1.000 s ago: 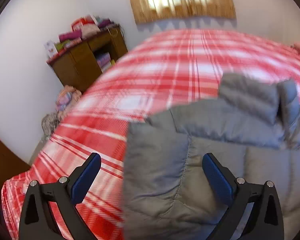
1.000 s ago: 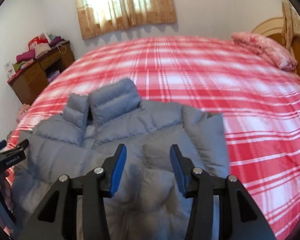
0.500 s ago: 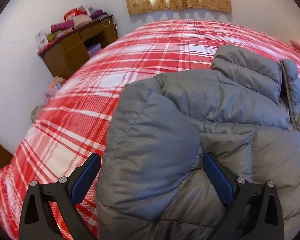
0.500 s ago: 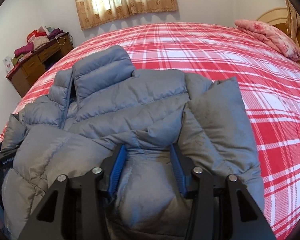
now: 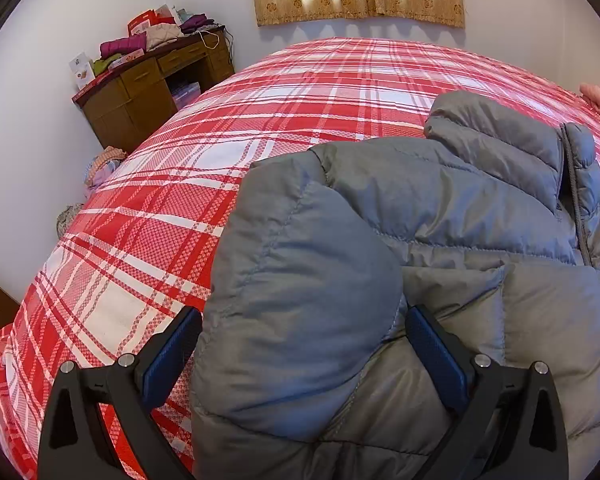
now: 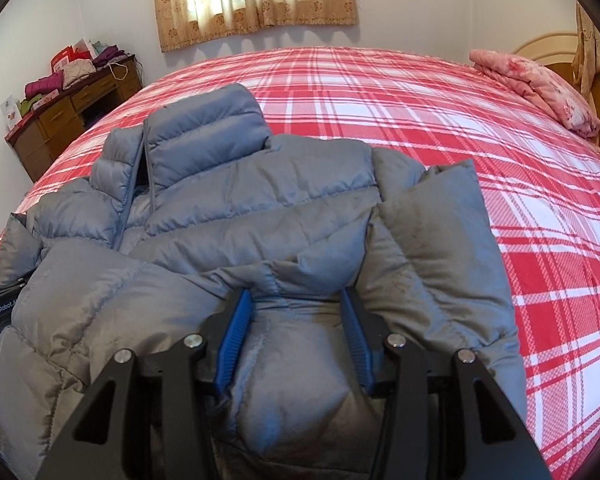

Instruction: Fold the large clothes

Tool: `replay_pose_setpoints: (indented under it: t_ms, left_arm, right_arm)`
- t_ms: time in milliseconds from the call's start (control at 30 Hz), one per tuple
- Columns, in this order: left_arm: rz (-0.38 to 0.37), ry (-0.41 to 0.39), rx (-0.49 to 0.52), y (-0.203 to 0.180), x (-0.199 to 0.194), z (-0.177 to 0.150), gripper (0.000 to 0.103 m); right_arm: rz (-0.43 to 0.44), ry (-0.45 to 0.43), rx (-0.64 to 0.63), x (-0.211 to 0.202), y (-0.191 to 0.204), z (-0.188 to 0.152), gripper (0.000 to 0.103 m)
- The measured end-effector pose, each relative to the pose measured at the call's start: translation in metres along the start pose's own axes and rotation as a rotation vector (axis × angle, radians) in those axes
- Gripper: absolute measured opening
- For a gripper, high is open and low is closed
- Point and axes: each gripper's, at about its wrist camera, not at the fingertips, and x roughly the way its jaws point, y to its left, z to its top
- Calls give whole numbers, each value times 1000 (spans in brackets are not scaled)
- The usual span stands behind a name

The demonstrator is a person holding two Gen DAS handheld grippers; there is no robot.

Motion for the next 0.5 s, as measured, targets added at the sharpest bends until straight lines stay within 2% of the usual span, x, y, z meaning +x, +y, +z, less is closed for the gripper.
replay_pose_setpoints:
  t_ms: [400,467,500]
  left_arm:
    - [17,2,18,-4,-1,1,102]
    - [-7,35,20,0,-2,9,102]
    - [-13,48,8,4,-4,15,102]
  right_arm:
    - [-8,14,-14,2,2,2,50]
    - [3,45,-32,0,2,7,52]
    - [14,74,-41,-2,2,12,58]
